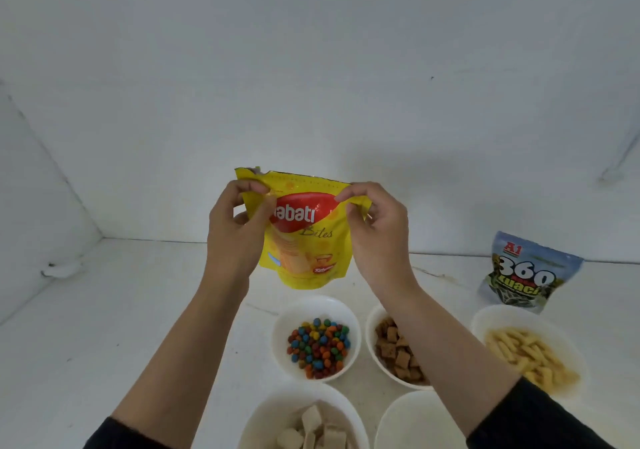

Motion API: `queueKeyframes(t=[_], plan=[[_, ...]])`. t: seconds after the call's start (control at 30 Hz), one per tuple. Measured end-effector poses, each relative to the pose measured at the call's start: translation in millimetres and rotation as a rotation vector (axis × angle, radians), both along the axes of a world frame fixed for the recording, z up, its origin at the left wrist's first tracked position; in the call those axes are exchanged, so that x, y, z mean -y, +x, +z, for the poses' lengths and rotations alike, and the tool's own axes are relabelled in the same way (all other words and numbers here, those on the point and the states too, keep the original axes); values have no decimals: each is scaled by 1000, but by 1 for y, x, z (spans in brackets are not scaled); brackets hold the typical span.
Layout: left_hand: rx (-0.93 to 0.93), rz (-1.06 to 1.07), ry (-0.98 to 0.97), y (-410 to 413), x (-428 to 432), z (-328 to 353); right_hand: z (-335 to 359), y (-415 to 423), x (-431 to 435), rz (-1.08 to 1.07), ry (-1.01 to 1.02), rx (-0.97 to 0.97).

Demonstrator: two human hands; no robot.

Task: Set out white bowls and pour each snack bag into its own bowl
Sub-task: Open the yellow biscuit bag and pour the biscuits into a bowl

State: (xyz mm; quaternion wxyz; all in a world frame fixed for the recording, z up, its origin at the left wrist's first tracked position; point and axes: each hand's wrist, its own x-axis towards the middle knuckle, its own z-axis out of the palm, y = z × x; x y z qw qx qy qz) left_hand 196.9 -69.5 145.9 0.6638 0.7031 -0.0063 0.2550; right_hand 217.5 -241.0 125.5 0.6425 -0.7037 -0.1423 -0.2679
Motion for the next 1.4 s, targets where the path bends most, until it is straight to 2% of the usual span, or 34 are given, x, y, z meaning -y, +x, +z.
queueKeyframes(t=[0.23, 0.37, 0.6, 0.73, 0.8, 0.97, 1.1, 1.4], plan=[[-23, 227, 253, -88, -118, -25, -10, -38, -111, 284, 34, -38], [-98, 275, 241, -134, -155, -54, -36, -59, -150, 405, 17, -98], [-167, 301, 376, -178, -181, -124, -103, -92, -178, 447, -128, -226], [-174, 246, 401, -192, -187, -147, -110, -104, -178, 441, -210, -252], [-175, 245, 404, -195, -188, -146, -104, -106, -178, 415, -224, -223], [-140, 295, 394, -195, -184, -126, -98, -116, -181, 337, -319, -13], [-112, 334, 545, -191, -188, -123, -90, -118, -189, 238, -461, 83], [-46, 359, 603, -188, -194, -120, -68, -117, -209, 270, -667, 130]])
